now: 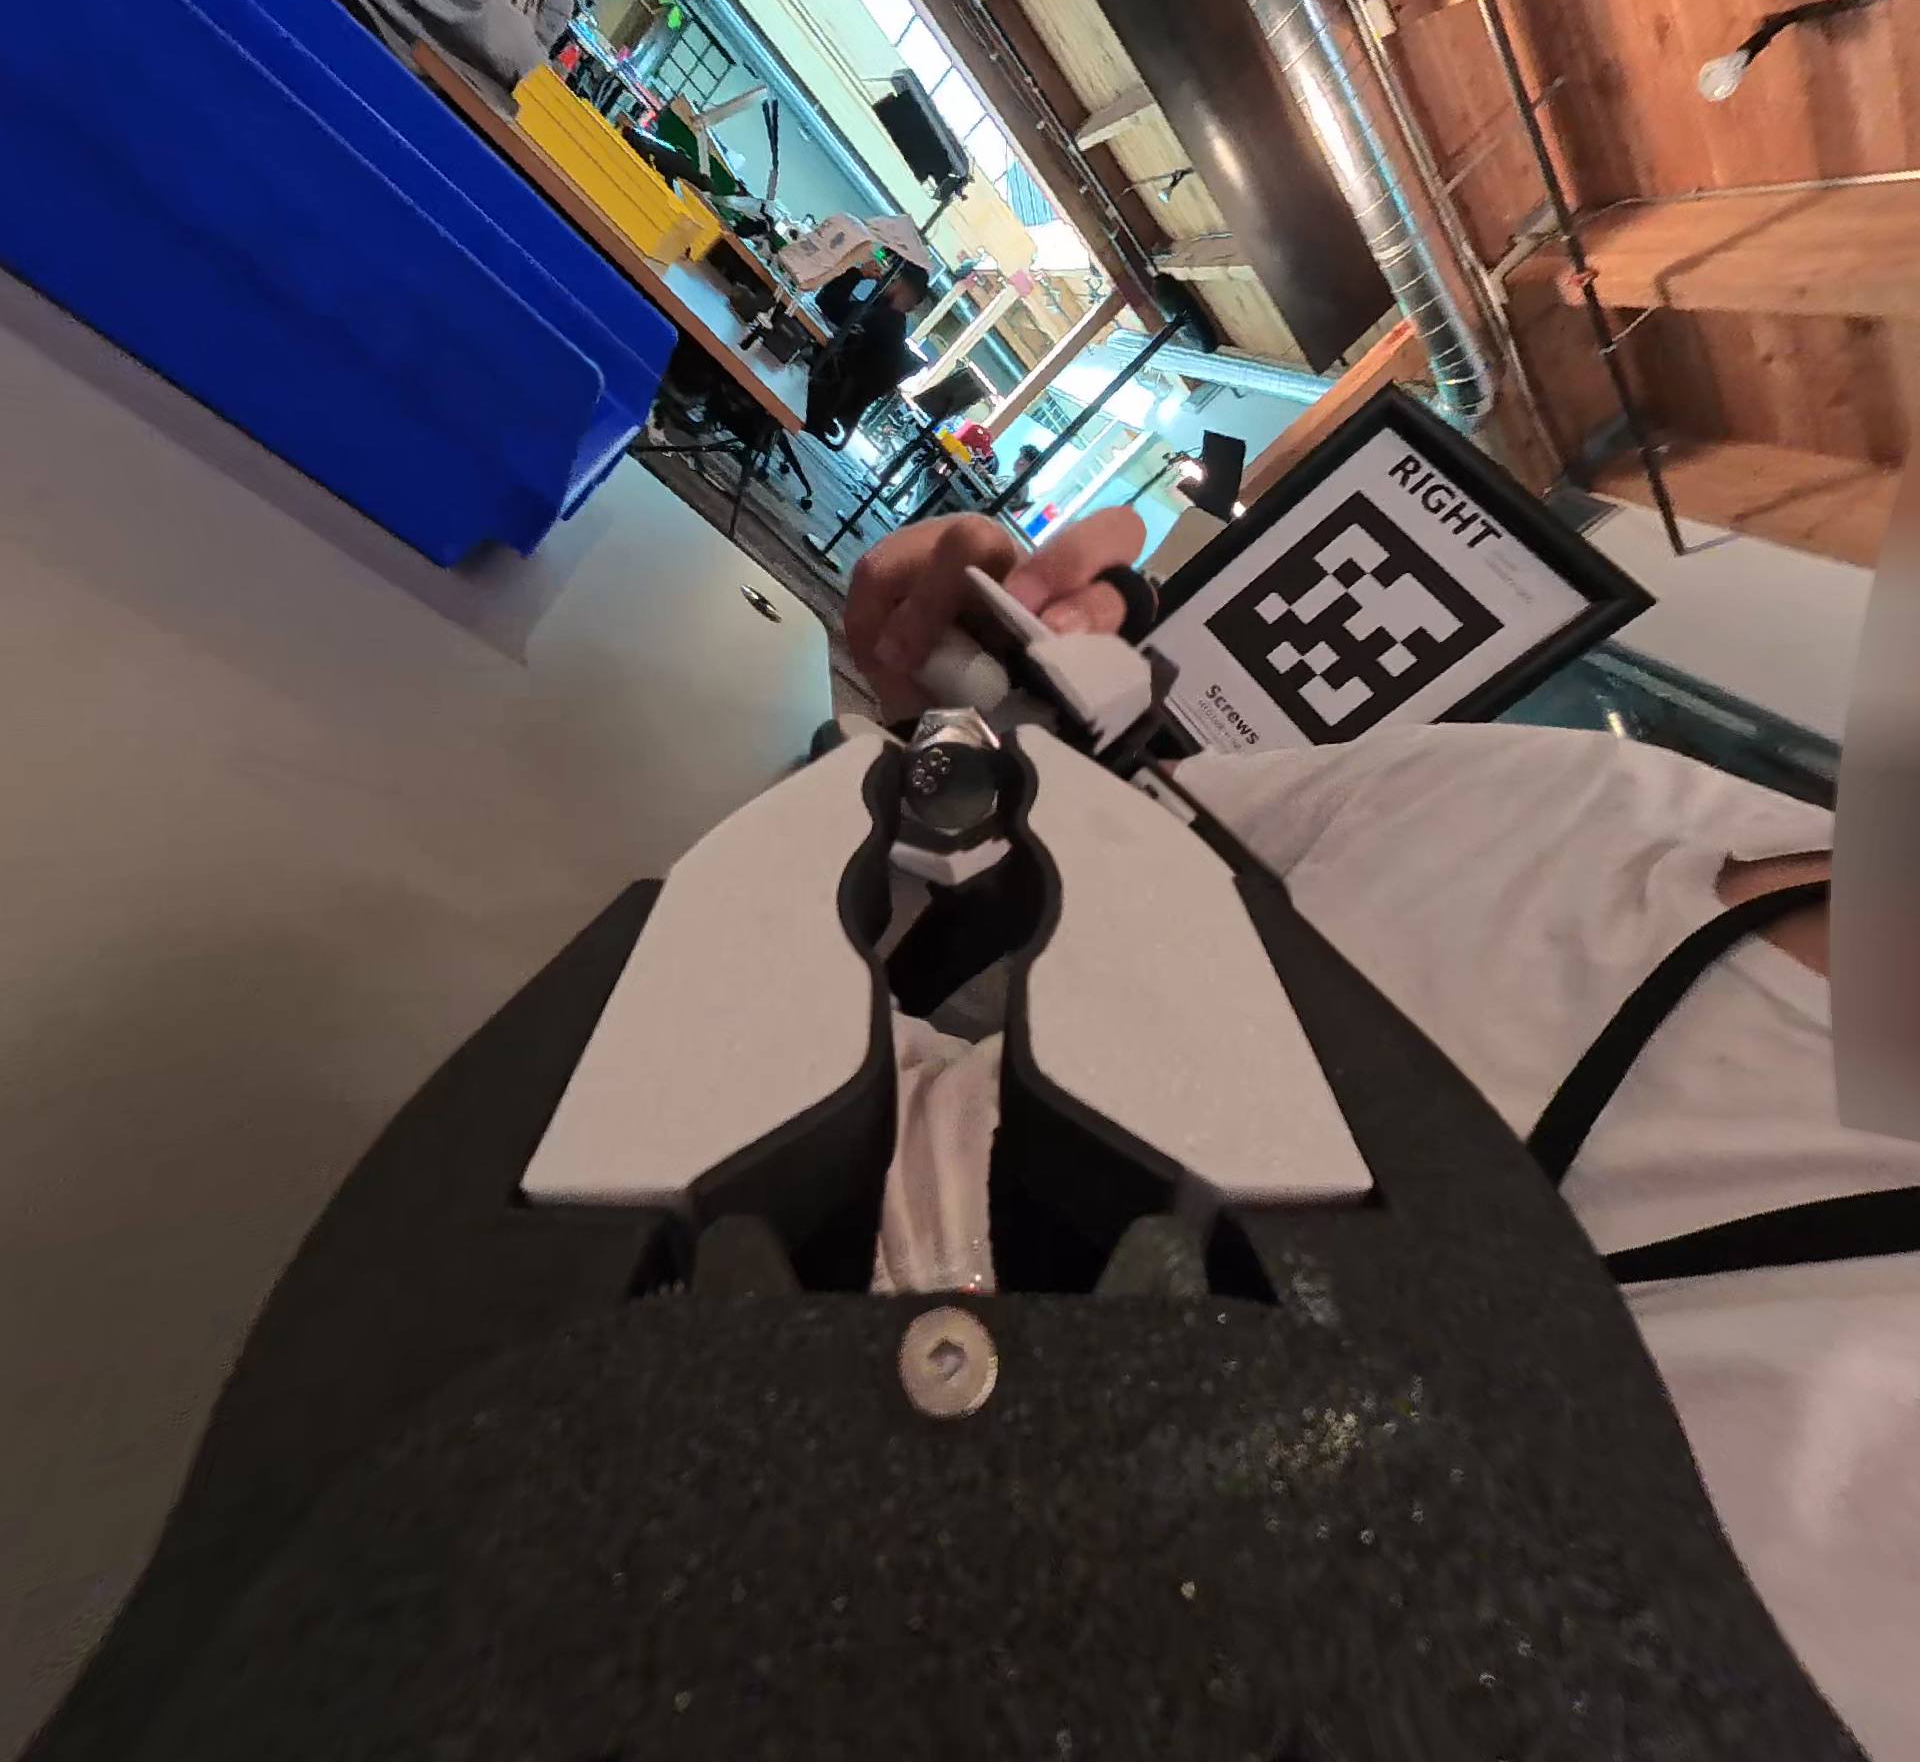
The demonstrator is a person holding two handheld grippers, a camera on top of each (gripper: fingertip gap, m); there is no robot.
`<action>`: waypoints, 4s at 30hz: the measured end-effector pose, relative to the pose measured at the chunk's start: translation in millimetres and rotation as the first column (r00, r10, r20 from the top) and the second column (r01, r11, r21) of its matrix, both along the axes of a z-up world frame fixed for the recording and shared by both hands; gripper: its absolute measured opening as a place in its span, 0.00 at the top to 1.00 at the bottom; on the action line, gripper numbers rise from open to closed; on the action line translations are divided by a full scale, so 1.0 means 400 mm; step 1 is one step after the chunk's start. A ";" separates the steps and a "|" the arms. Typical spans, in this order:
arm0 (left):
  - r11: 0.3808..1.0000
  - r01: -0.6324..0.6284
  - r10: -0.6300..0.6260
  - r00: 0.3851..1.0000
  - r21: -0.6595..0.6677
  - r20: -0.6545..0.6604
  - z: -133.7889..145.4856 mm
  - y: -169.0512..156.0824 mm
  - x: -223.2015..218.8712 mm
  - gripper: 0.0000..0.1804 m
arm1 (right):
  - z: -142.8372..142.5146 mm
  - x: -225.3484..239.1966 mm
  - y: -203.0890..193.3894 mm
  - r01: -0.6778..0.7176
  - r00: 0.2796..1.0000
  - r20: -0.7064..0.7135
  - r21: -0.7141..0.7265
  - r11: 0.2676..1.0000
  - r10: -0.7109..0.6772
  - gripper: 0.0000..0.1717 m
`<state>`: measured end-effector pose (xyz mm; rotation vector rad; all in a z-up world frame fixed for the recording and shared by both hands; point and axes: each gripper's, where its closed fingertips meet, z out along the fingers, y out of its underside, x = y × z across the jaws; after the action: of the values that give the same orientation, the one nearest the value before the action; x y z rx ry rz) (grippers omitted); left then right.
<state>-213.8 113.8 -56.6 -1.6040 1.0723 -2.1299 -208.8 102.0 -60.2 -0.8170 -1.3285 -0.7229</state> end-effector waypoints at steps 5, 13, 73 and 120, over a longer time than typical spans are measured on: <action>0.998 0.048 -0.048 0.999 -0.038 -0.003 -0.001 -0.020 0.004 0.91 | -0.012 -0.016 -0.002 -0.007 0.997 0.075 0.075 0.997 0.001 0.78; 0.996 0.037 -0.036 0.999 0.086 -0.017 -0.007 -0.033 0.006 0.91 | -0.003 -0.014 0.005 -0.058 0.987 -0.157 -0.197 0.979 0.026 0.90; 0.817 -0.206 0.272 0.961 0.538 -0.044 -0.073 -0.027 -0.047 0.82 | -0.303 0.903 0.283 0.284 0.353 0.392 -0.910 -0.301 -0.850 0.90; 0.611 -0.535 0.622 -0.131 0.583 -0.772 -0.308 0.688 -0.678 0.82 | -0.061 0.085 0.026 -0.883 0.422 -0.759 -0.468 -0.036 -0.496 0.88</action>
<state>-485.0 389.1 -180.0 -2.7044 0.3013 -0.2068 -174.8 112.4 -84.5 -1.6689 -0.6252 1.4057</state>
